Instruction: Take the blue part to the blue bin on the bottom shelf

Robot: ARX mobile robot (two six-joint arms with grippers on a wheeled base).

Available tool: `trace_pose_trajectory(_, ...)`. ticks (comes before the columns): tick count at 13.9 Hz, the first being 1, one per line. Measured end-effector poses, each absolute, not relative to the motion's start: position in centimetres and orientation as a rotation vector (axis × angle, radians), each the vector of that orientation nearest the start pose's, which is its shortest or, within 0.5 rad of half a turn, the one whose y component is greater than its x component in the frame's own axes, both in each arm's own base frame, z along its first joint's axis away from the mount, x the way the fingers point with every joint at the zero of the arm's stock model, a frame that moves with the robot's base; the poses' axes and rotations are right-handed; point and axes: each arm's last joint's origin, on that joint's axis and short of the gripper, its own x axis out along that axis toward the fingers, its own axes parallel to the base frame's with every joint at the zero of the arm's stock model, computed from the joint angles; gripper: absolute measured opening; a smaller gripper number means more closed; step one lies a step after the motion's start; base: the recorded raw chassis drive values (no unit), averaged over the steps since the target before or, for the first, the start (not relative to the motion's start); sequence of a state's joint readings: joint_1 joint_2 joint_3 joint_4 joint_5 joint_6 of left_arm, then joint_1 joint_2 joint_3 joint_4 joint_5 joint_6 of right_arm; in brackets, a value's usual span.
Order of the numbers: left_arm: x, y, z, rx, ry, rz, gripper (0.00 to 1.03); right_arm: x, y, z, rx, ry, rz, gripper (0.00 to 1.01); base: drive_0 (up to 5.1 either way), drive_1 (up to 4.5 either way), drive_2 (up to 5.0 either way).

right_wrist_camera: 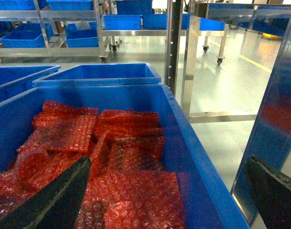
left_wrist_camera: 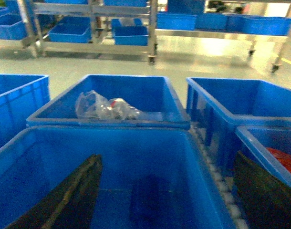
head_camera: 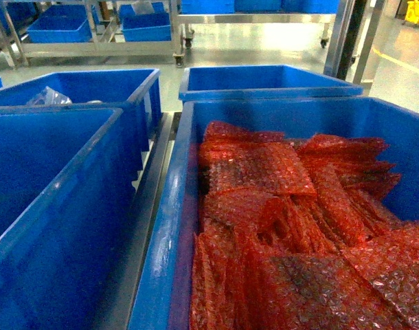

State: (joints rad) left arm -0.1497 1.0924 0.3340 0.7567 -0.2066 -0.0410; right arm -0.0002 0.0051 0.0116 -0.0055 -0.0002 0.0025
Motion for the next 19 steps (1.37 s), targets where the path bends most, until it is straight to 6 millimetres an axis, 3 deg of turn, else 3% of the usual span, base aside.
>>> trace_pose_trajectory(5, 17.2, -1.2, 18.8, -0.017, 0.007, 0.003, 0.18, 9.7, 0.0, 16.7, 0.002, -0.001, 0.000, 0.98, 0.0, 0.00, 0.0)
trace_pose_trajectory(6, 16.0, 0.0, 18.2, -0.016, 0.014, 0.003, 0.02, 9.7, 0.0, 16.7, 0.002, -0.001, 0.000, 0.98, 0.0, 0.00, 0.0)
trace_pose_trajectory(13, 13.5, 0.0, 16.6, -0.015, 0.010, -0.001, 0.02, 9.7, 0.0, 16.7, 0.002, -0.001, 0.000, 0.98, 0.0, 0.00, 0.0)
trace_pose_trajectory(19, 12.0, 0.0, 17.0, -0.015, -0.011, 0.000, 0.02, 9.7, 0.0, 16.7, 0.002, -0.001, 0.000, 0.98, 0.0, 0.00, 0.0)
